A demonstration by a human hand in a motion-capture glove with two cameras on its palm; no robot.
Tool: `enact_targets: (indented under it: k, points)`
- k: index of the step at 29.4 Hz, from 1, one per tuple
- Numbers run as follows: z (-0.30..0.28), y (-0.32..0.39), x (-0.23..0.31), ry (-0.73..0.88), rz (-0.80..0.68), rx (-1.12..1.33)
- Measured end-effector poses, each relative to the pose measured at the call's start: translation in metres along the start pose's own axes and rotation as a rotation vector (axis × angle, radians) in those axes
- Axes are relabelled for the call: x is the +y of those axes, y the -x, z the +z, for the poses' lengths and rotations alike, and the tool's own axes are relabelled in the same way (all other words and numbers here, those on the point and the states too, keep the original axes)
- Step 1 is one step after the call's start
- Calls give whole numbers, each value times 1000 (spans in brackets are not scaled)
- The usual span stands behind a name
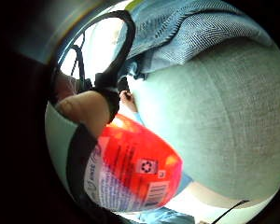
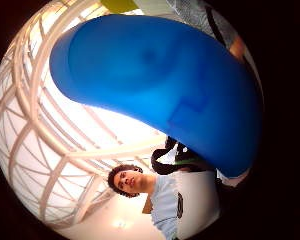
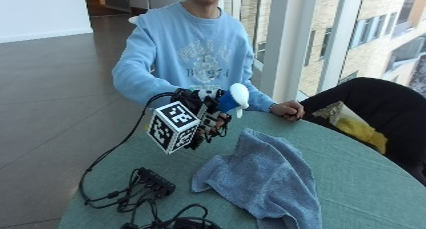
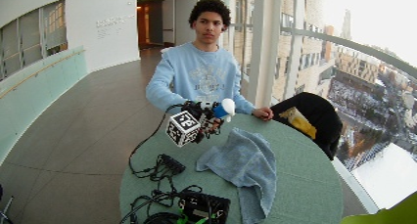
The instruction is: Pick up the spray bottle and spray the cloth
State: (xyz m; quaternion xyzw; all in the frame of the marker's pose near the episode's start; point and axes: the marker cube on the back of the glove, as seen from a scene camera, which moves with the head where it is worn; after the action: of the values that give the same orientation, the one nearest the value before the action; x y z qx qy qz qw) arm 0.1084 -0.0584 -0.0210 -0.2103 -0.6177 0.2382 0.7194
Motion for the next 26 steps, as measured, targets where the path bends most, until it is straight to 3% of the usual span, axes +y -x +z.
enact_targets:
  k: [26]
  points:
    - [6, 1, 0, -5, -17, 18]
